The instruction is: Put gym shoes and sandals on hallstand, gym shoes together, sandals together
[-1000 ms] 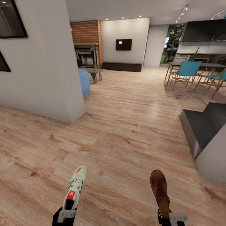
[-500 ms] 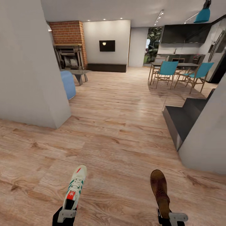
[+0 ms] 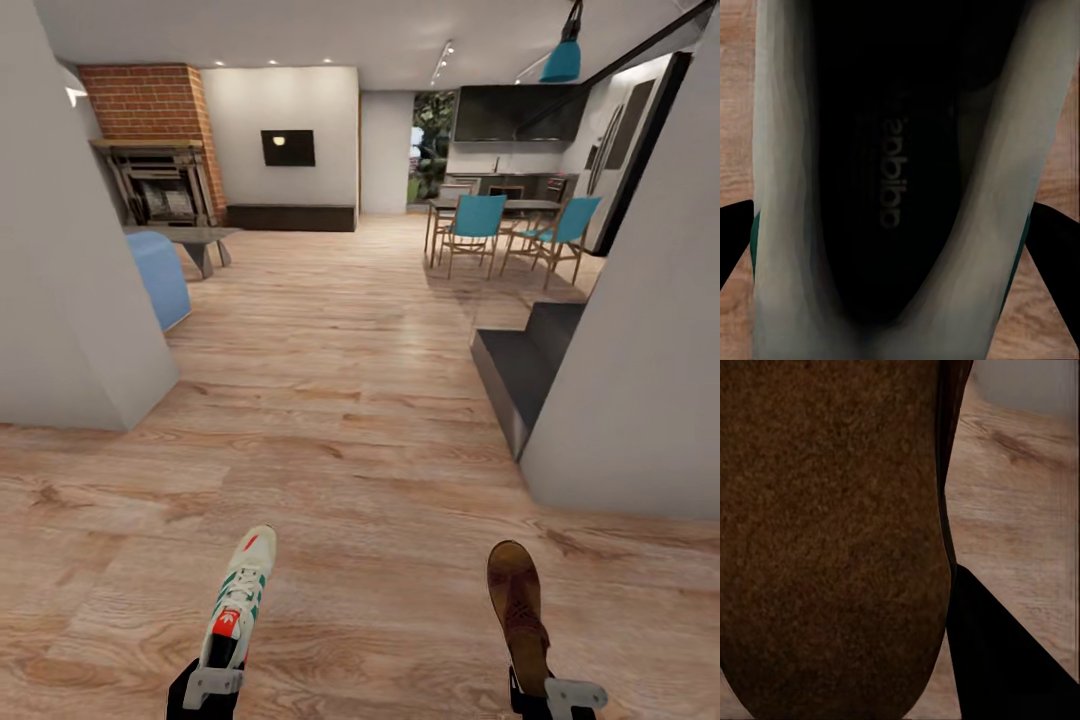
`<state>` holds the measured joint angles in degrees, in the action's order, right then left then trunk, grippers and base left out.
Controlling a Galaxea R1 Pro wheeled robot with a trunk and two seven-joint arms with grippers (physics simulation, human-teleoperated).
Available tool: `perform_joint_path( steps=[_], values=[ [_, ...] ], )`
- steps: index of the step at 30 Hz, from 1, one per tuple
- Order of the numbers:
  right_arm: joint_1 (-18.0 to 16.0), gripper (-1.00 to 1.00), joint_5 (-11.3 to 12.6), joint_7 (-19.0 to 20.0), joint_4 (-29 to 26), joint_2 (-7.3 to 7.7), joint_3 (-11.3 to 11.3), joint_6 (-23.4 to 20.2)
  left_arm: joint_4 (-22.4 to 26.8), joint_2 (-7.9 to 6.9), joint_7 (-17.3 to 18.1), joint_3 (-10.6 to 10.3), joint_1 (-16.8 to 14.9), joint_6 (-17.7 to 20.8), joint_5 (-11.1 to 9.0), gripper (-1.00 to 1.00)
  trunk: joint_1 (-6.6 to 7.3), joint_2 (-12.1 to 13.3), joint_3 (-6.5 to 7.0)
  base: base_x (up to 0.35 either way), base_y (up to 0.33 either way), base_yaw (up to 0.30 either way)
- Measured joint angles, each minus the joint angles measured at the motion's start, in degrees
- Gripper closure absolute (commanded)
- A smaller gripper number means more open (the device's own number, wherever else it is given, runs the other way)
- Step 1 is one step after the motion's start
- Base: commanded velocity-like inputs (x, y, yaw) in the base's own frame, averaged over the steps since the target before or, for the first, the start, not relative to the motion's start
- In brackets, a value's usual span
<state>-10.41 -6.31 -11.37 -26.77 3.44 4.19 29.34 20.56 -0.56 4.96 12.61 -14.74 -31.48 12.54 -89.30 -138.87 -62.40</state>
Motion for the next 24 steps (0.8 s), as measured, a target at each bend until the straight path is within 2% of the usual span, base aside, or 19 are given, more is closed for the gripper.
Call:
perform_joint_path(
  steps=[24],
  values=[
    [0.0,1.00,0.0,0.0,0.0,-0.04,0.1,0.0,0.0,-0.04,0.0,0.0,0.0,0.0,0.0,1.00,0.00,0.0,0.01,0.000,0.000,-0.299]
  ],
)
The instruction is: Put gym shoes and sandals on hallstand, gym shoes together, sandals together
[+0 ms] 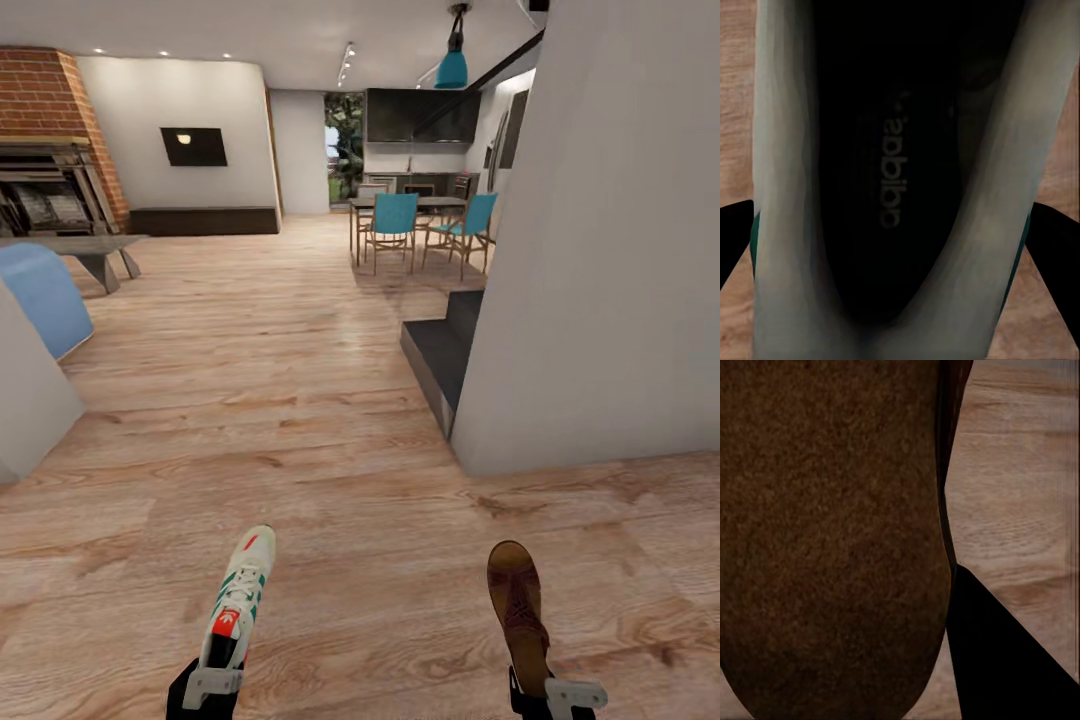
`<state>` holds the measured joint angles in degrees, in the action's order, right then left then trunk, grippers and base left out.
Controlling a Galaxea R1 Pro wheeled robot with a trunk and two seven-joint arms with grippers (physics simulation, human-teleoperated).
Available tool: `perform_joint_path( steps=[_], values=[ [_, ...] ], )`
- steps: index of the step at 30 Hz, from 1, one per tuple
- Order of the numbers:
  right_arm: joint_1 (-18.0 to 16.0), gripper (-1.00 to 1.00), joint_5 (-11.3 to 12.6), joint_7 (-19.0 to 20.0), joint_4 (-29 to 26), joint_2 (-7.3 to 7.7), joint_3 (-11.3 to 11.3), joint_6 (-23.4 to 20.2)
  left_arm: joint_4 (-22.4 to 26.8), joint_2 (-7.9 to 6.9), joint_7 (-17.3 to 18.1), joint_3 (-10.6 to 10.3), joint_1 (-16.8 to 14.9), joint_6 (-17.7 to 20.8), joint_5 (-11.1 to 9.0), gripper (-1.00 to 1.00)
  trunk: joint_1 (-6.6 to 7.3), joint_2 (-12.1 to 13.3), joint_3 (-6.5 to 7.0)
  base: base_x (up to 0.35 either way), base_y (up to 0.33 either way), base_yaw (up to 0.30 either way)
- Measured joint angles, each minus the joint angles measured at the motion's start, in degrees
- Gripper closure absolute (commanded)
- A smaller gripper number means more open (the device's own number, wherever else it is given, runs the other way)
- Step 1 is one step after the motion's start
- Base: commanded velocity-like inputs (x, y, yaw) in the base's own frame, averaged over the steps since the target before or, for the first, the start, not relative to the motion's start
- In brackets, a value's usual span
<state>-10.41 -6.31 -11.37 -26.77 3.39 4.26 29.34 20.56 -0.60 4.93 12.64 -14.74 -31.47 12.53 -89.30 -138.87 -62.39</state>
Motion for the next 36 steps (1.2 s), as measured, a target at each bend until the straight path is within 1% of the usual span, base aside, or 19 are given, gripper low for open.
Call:
perform_joint_path(
  steps=[36],
  values=[
    [0.0,1.00,0.0,0.0,0.0,-0.01,0.0,0.0,0.0,0.02,0.0,0.0,0.0,0.0,0.0,1.00,0.00,0.0,0.00,0.000,0.000,-0.300]
  ],
)
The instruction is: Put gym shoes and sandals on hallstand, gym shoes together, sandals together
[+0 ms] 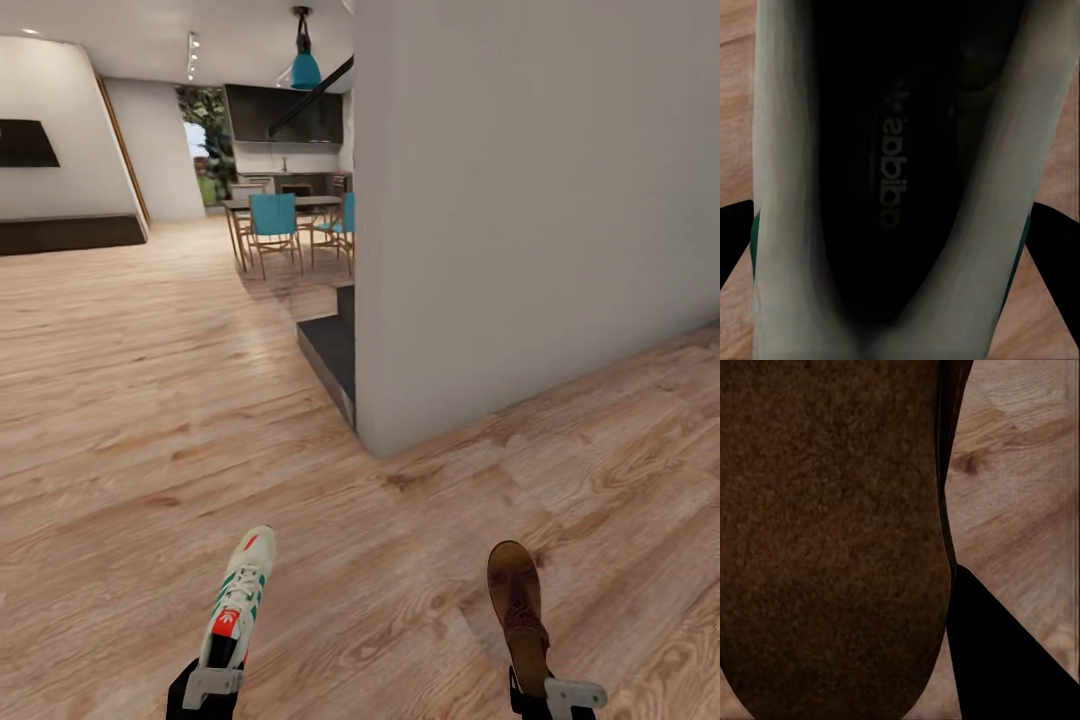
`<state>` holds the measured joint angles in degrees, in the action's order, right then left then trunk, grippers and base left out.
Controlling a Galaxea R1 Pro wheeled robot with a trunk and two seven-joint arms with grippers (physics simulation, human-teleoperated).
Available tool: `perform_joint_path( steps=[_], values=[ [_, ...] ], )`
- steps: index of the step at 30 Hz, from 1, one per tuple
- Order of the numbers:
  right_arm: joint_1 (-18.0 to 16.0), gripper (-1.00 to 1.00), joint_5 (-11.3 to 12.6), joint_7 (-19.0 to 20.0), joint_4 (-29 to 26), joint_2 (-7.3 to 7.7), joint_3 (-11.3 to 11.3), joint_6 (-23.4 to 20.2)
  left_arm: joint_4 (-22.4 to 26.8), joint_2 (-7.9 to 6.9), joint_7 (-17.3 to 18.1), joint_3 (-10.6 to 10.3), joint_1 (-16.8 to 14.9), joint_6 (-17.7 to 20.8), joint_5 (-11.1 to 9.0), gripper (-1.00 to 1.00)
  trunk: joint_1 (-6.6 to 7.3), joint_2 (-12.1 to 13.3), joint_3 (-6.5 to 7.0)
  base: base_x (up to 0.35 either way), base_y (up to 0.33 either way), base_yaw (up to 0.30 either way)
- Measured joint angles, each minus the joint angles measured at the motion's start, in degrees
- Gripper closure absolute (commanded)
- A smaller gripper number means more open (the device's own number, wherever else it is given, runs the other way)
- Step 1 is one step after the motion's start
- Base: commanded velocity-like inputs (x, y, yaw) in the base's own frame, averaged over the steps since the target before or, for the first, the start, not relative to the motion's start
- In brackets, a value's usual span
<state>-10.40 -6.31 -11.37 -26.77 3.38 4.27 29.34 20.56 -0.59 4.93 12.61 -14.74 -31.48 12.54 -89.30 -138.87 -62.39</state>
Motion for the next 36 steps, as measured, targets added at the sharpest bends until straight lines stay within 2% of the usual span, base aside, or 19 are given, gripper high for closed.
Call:
perform_joint_path(
  steps=[15,36],
  values=[
    [0.0,1.00,0.0,0.0,0.0,0.01,0.0,0.0,0.0,-0.02,0.1,0.0,0.0,0.0,0.0,1.00,0.01,0.0,0.00,0.025,-0.014,-0.300],
    [0.0,1.00,0.0,0.0,0.1,0.00,0.0,0.0,0.0,0.03,0.0,0.0,0.0,0.0,0.2,1.00,0.03,0.0,0.00,0.261,-0.156,-0.300]
  ],
)
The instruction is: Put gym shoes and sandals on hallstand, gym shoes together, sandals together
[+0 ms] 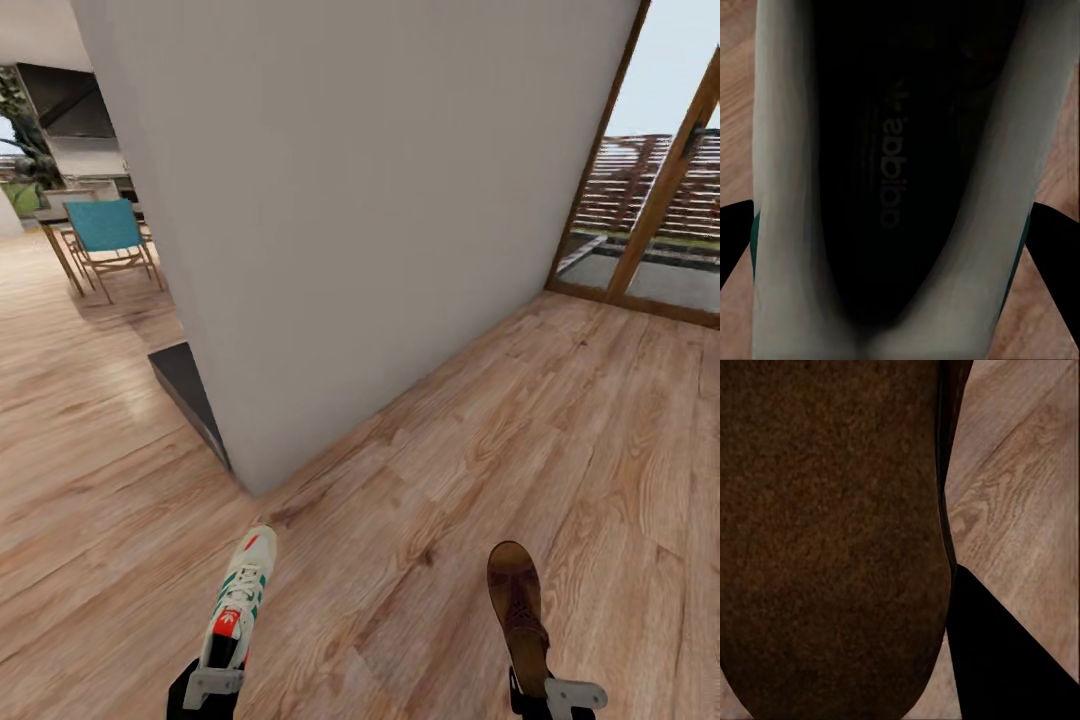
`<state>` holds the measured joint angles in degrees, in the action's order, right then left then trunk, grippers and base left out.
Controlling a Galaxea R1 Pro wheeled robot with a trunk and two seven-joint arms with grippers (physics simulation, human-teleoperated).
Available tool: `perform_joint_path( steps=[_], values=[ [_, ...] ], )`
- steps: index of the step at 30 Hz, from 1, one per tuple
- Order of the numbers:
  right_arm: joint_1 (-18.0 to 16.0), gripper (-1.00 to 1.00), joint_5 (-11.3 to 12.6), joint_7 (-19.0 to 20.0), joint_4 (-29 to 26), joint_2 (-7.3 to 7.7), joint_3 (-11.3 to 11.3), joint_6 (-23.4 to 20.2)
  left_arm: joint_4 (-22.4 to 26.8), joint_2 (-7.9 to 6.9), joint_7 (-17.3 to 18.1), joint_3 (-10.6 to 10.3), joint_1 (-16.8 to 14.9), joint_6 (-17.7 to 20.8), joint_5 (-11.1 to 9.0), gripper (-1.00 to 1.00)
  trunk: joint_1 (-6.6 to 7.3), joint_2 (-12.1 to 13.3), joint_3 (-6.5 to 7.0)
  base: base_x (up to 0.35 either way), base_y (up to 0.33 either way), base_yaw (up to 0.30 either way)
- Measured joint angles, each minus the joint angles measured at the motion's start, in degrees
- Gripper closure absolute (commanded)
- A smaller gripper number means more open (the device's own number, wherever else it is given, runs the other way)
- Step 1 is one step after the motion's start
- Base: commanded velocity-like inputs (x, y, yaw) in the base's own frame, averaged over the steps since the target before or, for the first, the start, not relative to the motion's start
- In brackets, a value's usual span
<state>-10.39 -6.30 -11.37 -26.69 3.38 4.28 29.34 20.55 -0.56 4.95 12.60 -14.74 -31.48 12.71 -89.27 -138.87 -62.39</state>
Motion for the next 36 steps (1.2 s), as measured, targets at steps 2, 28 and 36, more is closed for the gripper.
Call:
perform_joint_path(
  steps=[2,28,36],
  values=[
    [0.0,1.00,0.0,0.0,0.0,-0.01,0.0,0.0,0.0,0.00,0.0,0.0,0.0,0.0,0.0,1.00,0.00,0.0,0.00,0.282,-0.153,-0.300],
    [0.0,1.00,0.0,0.0,0.0,-0.01,0.0,0.0,0.0,-0.01,0.0,0.0,0.0,0.0,-0.1,1.00,0.01,0.0,0.00,0.324,-0.030,-0.300],
    [0.0,1.00,0.0,0.0,0.0,-0.01,0.0,0.0,0.0,-0.08,0.0,0.1,0.0,0.0,-0.2,1.00,0.01,0.0,0.09,0.335,0.000,-0.293]
  ],
)
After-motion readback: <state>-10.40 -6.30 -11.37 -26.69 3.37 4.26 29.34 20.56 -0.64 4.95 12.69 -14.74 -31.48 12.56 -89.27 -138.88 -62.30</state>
